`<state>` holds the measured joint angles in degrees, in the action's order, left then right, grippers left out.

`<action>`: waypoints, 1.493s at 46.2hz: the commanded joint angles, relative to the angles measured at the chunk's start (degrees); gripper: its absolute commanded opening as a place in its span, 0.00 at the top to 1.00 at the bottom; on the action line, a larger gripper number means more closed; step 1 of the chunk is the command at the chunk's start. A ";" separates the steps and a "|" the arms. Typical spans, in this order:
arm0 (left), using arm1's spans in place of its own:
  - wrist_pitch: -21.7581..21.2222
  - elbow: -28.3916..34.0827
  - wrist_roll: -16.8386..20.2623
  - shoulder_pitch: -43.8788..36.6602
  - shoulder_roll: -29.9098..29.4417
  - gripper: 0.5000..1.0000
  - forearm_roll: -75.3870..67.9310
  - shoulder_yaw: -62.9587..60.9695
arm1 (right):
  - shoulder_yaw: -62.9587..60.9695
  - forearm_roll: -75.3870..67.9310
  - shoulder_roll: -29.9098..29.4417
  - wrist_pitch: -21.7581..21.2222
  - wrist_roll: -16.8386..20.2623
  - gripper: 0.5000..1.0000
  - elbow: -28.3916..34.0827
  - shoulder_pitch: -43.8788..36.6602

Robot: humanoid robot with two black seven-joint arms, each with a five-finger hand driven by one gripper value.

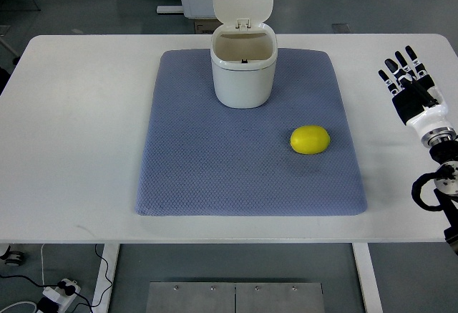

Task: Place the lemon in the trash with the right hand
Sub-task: 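Raise the right hand and swing it over the mat toward the lemon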

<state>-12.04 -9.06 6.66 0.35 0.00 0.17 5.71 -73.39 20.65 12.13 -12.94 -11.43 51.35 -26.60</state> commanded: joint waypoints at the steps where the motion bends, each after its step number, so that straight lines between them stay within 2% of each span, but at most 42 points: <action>1: 0.00 0.01 -0.07 0.00 0.00 0.00 0.00 0.00 | 0.01 0.00 0.00 -0.42 0.01 0.00 -0.02 0.06; 7: 0.00 0.00 0.02 0.00 0.00 0.00 0.00 0.00 | 0.62 0.00 0.00 -0.59 -0.61 0.00 -0.02 0.06; 14: 0.00 -0.08 0.02 0.00 0.00 0.00 0.00 0.00 | 2.11 0.00 0.70 -0.59 -5.52 0.00 0.06 -0.12; 25: 0.00 0.01 -0.07 0.00 0.00 0.00 0.00 0.00 | 16.42 0.00 10.45 -0.59 -12.73 0.00 0.15 -3.89; 30: 0.00 0.01 -0.07 0.09 0.00 0.00 0.00 0.00 | 23.37 0.00 12.39 -0.33 -14.94 0.00 0.50 -6.27; 39: 0.00 -0.08 -0.07 0.00 0.00 0.00 0.00 0.00 | 33.39 0.09 17.57 0.29 -13.97 0.00 5.25 -9.95; 44: 0.00 -0.08 0.02 0.00 0.00 0.00 0.00 0.00 | 38.76 0.00 20.12 0.38 -11.78 0.00 5.34 -14.09; 54: 0.00 0.01 0.02 0.00 0.00 0.00 0.00 0.00 | 41.40 0.00 23.99 -0.68 -2.11 0.00 5.51 -16.82; 57: 0.00 0.01 0.02 0.00 0.00 0.00 0.00 0.00 | 42.28 0.00 24.95 -1.20 -0.26 0.00 5.51 -17.78; 65: 0.00 0.00 -0.07 0.00 0.00 0.00 0.00 0.00 | 49.83 0.09 29.52 -2.70 -0.52 0.00 5.69 -24.28; 69: 0.00 0.01 -0.07 0.00 0.00 0.00 0.00 0.00 | 55.45 0.18 31.37 -3.23 -2.45 0.00 5.69 -28.58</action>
<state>-12.04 -9.06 6.66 0.35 0.00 0.18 5.71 -22.01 20.75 42.15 -15.80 -12.34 57.03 -52.44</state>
